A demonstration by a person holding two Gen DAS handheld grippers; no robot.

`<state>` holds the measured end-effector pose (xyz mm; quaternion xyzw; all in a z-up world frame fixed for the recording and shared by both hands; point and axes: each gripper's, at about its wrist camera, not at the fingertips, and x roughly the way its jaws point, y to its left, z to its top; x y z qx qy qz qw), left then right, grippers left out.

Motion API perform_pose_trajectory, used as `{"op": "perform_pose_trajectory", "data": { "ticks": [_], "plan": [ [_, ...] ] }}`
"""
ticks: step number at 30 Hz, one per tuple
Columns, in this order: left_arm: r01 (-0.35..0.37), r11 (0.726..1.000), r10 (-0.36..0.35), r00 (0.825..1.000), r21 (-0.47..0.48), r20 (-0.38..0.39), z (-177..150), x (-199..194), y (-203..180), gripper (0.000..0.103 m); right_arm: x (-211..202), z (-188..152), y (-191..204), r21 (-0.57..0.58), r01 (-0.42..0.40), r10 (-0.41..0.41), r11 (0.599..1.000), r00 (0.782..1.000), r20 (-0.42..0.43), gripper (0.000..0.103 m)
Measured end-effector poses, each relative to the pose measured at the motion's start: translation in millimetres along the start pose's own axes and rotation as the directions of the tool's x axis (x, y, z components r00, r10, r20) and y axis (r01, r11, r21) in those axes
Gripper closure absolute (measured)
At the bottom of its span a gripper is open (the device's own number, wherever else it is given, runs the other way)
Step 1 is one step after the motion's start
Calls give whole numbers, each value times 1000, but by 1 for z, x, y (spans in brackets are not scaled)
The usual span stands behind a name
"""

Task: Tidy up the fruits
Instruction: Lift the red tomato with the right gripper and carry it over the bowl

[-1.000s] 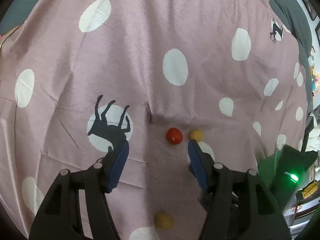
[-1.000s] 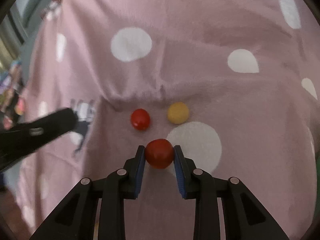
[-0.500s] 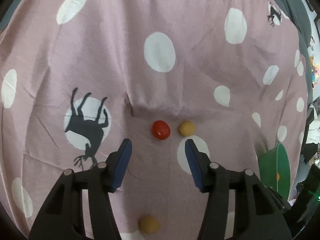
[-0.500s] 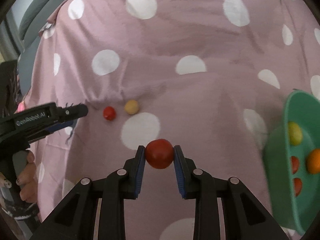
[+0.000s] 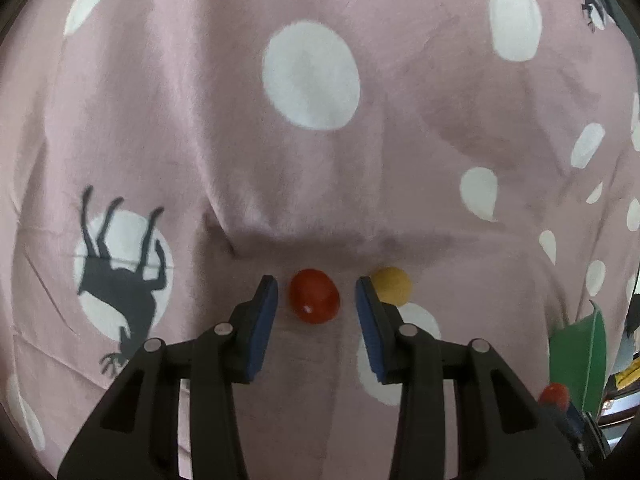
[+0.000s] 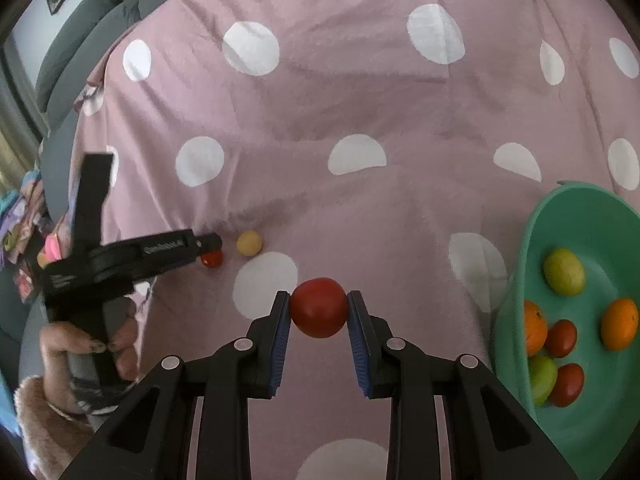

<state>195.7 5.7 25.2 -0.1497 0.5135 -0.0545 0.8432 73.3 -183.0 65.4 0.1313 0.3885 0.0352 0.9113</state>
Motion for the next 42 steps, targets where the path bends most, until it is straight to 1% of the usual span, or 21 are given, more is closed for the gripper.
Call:
{"op": "perform_pose_trajectory", "data": {
  "ticks": [2, 3, 7, 8, 9, 10, 12, 14, 17, 22, 24, 27, 30, 31, 37, 42],
  "plan": [
    [-6, 1000, 6, 1000, 13, 1, 0, 4, -2, 66, -1, 0, -2, 0, 3, -3, 1000, 1000, 1, 73],
    [-24, 1000, 24, 1000, 11, 7, 0, 5, -3, 69, -2, 0, -2, 3, 3, -3, 1000, 1000, 3, 73],
    [-72, 997, 72, 997, -9, 32, 3, 12, -5, 71, -6, -1, -2, 4, -9, 9, 1000, 1000, 11, 73],
    [-80, 997, 81, 996, -18, 34, 4, 14, -6, 73, -8, -1, -1, 0, -10, 10, 1000, 1000, 16, 73],
    [-93, 995, 94, 995, -23, 38, 4, 14, -5, 78, -8, -1, -1, 0, -11, 11, 1000, 1000, 19, 73],
    [-104, 994, 105, 994, -19, 35, 3, 14, -4, 78, -8, 0, -1, 0, -12, 12, 1000, 1000, 22, 73],
    [-96, 995, 96, 995, -26, 23, 2, 12, -3, 78, -9, 0, -1, 2, -15, 15, 1000, 1000, 24, 73],
    [-89, 996, 90, 996, -29, 25, 0, 5, 3, 78, -10, 0, -2, 1, -17, 17, 1000, 1000, 24, 73],
    [-102, 995, 103, 994, -10, 46, -6, -8, -2, 78, -16, 0, -3, 1, -23, 23, 1000, 999, 37, 73],
    [-63, 998, 61, 996, 25, 72, -28, -40, -12, 78, -29, 1, -5, 1, -36, 36, 999, 997, 63, 73],
    [-75, 996, 72, 994, 37, 78, -37, -53, -16, 78, -34, 0, -6, 3, -30, 30, 1000, 997, 72, 73],
    [-96, 992, 86, 989, 78, 122, -46, -72, -26, 78, -43, 0, -10, 6, -21, 21, 1000, 995, 94, 73],
    [-71, 993, 55, 986, 98, 160, -61, -93, -37, 78, -52, -1, -13, 16, -25, 23, 1000, 993, 115, 73],
    [-49, 993, 31, 985, 106, 168, -65, -100, -42, 78, -55, -2, -13, 17, -22, 20, 1000, 992, 123, 73],
    [4, 984, -41, 978, 177, 205, -91, -122, -75, 78, -69, -15, -20, 33, -21, 16, 999, 988, 152, 73],
    [23, 974, -76, 970, 227, 230, -104, -130, -104, 78, -83, -14, -40, 73, 36, -50, 997, 980, 192, 73]
  ]
}}
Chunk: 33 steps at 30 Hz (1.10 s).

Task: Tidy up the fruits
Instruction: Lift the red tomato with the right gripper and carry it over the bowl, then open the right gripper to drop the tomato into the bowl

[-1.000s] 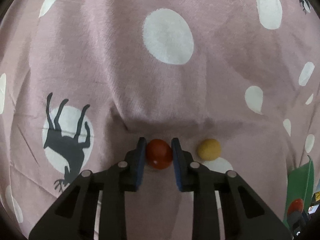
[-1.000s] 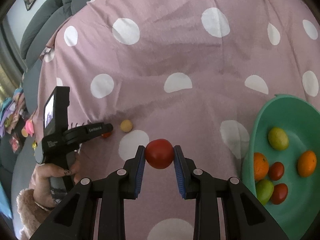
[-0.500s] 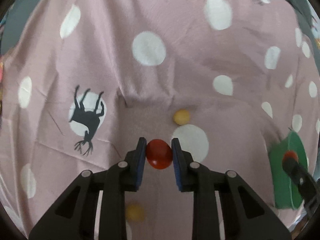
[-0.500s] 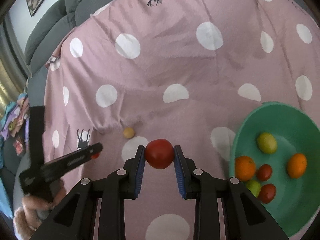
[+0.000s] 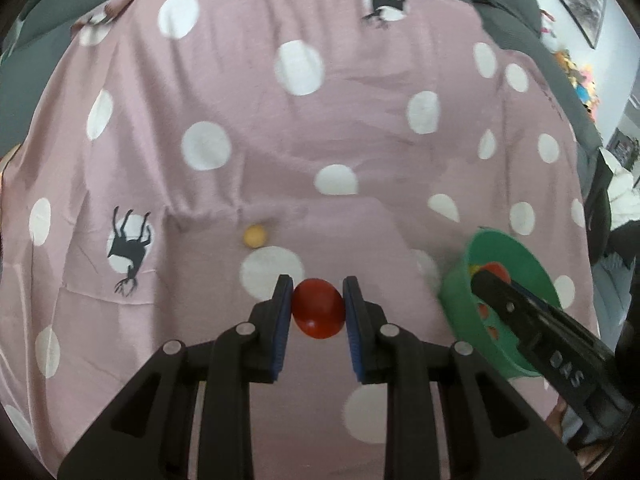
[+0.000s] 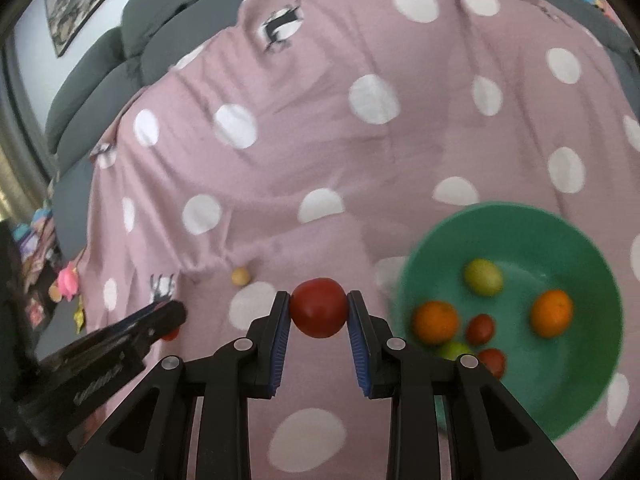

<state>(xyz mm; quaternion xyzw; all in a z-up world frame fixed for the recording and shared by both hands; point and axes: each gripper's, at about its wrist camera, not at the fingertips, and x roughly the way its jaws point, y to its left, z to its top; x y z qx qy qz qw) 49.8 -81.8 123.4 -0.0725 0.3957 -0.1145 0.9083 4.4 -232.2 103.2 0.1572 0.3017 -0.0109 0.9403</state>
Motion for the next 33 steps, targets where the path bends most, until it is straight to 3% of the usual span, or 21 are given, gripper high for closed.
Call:
{"op": "perform_pose_trajectory", "data": {
  "ticks": [11, 16, 33],
  "plan": [
    [132, 987, -131, 991, 88, -16, -9, 4, -72, 78, -33, 7, -53, 110, 89, -98, 990, 992, 84, 73],
    [159, 978, -156, 987, 135, -34, -12, 13, -100, 78, -34, 7, -74, 153, 151, -164, 977, 983, 80, 73],
    [206, 961, -188, 976, 184, -111, -23, 46, -149, 78, -31, 3, -122, 247, 225, -238, 942, 971, 23, 72]
  ]
}}
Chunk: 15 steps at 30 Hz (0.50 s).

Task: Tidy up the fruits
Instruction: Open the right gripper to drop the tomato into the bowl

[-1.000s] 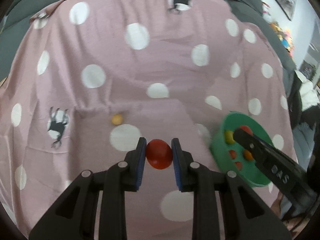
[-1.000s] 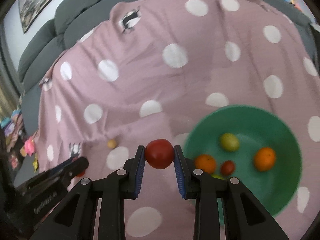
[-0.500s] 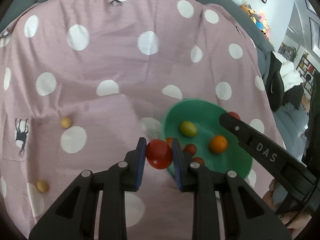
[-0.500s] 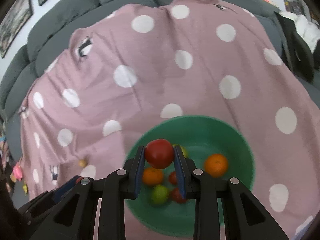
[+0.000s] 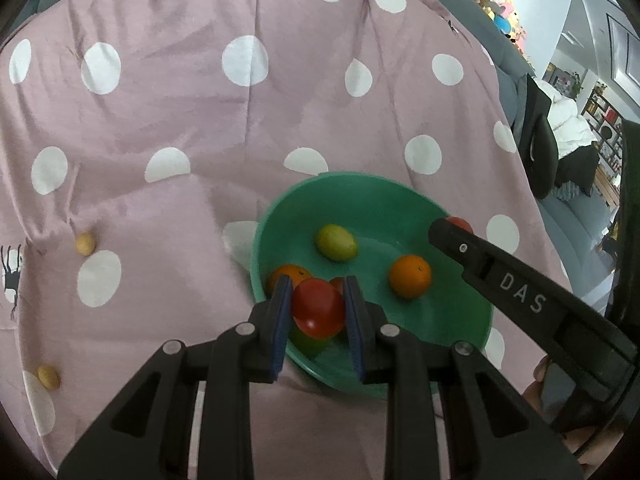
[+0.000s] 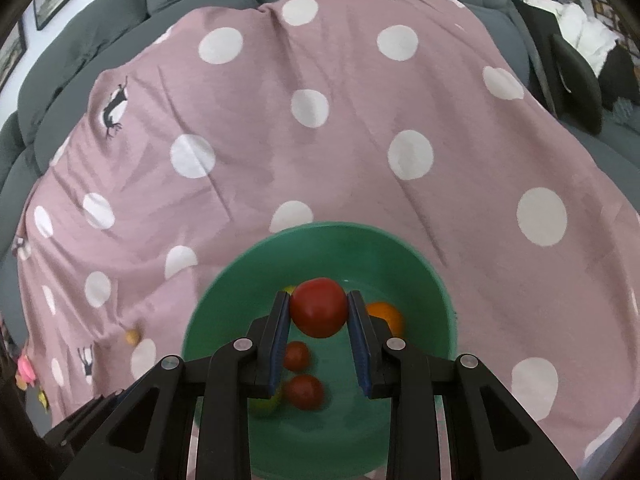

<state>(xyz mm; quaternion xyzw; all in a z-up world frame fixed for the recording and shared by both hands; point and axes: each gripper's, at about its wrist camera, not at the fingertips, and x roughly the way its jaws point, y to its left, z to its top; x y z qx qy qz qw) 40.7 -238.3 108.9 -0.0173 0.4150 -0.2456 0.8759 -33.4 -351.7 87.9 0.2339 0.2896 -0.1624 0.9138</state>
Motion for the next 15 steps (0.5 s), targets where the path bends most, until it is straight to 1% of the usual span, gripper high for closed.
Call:
{"op": "perform_pose_trajectory", "data": {
  "ticks": [6, 15],
  "plan": [
    [22, 1000, -23, 1000, -3, -13, -1, 4, -4, 78, 8, 0, -7, 16, 10, -10, 1000, 1000, -24, 72],
    [31, 999, -30, 999, 15, -32, -3, 10, -13, 77, 13, 0, -12, 23, 21, -20, 1000, 999, -45, 72]
  ]
}}
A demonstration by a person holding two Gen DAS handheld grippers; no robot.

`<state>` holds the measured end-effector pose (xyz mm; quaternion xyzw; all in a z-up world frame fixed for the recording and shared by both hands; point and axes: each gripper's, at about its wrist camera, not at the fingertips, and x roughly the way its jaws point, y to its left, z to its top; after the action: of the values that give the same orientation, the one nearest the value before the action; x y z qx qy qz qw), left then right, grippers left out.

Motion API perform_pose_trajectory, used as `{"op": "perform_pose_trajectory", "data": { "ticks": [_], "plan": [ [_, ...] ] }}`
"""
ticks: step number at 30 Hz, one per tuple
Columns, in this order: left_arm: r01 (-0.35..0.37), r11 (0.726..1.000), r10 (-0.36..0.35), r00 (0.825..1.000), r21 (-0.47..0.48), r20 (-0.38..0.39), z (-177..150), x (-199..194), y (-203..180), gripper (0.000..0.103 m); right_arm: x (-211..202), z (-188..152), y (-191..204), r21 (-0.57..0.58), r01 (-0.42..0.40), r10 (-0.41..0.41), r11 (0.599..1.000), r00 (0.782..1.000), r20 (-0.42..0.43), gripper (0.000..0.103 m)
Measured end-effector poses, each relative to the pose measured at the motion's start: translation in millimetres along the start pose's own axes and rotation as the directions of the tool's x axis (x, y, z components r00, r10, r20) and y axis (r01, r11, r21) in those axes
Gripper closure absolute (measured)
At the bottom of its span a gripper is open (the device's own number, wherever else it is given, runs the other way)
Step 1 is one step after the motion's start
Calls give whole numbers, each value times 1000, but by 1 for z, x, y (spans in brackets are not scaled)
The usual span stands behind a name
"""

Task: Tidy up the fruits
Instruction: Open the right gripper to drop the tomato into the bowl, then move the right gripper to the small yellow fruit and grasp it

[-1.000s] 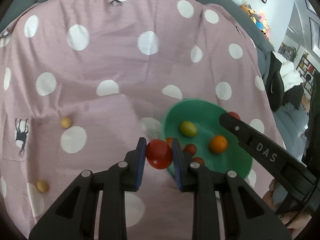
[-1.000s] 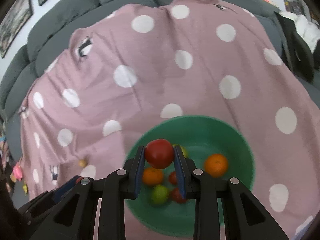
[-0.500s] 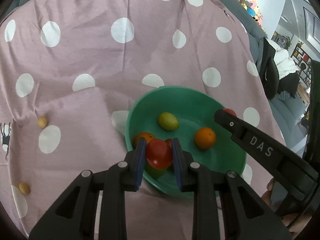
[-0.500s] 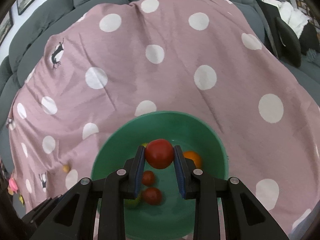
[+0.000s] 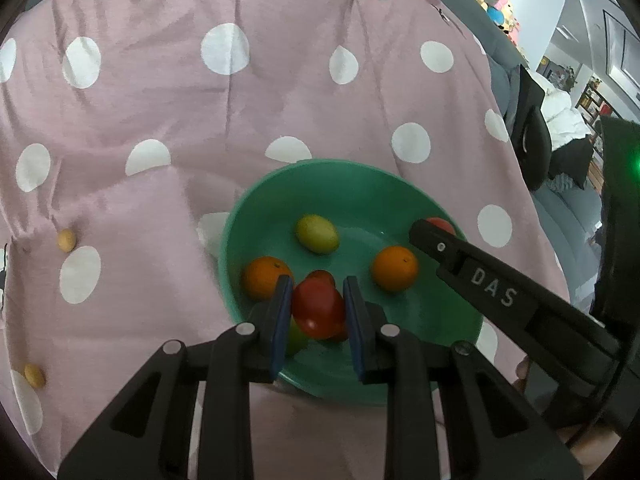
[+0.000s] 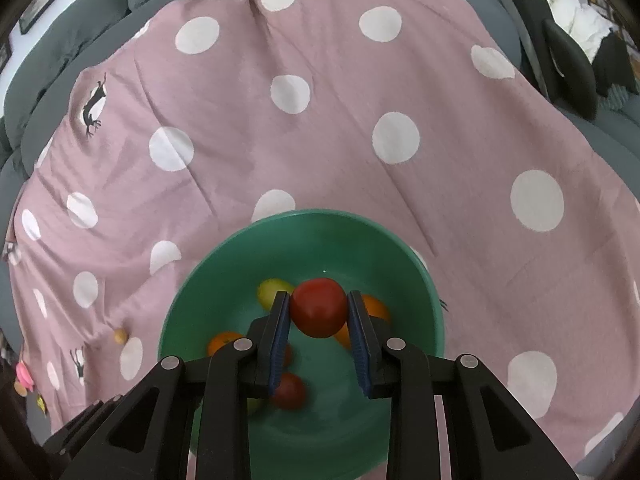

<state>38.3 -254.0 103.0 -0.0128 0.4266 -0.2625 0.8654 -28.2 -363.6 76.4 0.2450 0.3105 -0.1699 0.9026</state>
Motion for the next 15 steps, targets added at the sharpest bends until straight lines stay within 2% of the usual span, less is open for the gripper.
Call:
{"op": "perform_pose_trajectory", "data": {
  "ticks": [9, 11, 13, 15],
  "plan": [
    [9, 1000, -9, 1000, 0, -3, -2, -1, -2, 76, 0, 1, -3, 6, 3, -3, 1000, 1000, -6, 72],
    [8, 1000, -8, 1000, 3, 2, -2, -6, -1, 62, -1, 1, -3, 0, 1, -1, 1000, 1000, -9, 72],
    [21, 1000, -20, 1000, -18, 13, -2, -15, 6, 37, -1, 0, -2, -4, 9, -9, 1000, 1000, -11, 60],
    [24, 999, -23, 1000, -44, 20, -1, -22, 15, 36, -1, 1, 1, -13, 22, -22, 1000, 1000, -10, 57]
  ]
}}
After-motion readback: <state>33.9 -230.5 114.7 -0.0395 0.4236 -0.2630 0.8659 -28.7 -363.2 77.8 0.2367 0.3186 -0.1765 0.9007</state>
